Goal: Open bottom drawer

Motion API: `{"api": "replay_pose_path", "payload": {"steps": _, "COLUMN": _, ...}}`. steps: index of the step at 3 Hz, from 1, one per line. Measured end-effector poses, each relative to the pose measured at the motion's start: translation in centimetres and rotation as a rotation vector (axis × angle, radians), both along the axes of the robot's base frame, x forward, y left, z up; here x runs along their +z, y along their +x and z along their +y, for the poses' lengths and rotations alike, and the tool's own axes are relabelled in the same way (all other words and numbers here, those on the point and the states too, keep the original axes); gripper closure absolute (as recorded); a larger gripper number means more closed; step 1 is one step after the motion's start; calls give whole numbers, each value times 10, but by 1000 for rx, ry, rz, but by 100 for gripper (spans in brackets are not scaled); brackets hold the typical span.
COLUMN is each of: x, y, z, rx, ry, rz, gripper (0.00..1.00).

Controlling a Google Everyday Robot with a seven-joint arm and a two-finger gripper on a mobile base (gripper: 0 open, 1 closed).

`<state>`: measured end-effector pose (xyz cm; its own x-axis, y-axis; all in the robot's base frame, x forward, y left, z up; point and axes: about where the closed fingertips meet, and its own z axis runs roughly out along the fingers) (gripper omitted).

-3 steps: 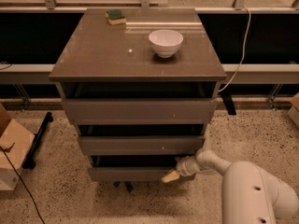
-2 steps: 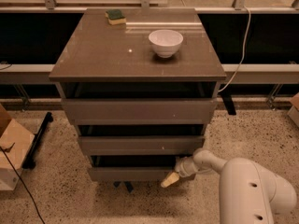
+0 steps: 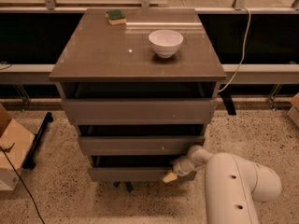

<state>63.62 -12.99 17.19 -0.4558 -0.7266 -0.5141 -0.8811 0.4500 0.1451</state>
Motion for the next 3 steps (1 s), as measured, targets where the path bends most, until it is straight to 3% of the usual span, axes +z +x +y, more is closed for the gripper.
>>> {"api": "replay_pose_path", "payload": {"steps": 2, "x": 3, "y": 0, "z": 0, "rx": 0, "ry": 0, "rz": 0, "gripper": 89}}
{"api": "replay_pose_path", "payload": {"steps": 3, "x": 3, "y": 0, "z": 0, "rx": 0, "ry": 0, "rz": 0, "gripper": 77}}
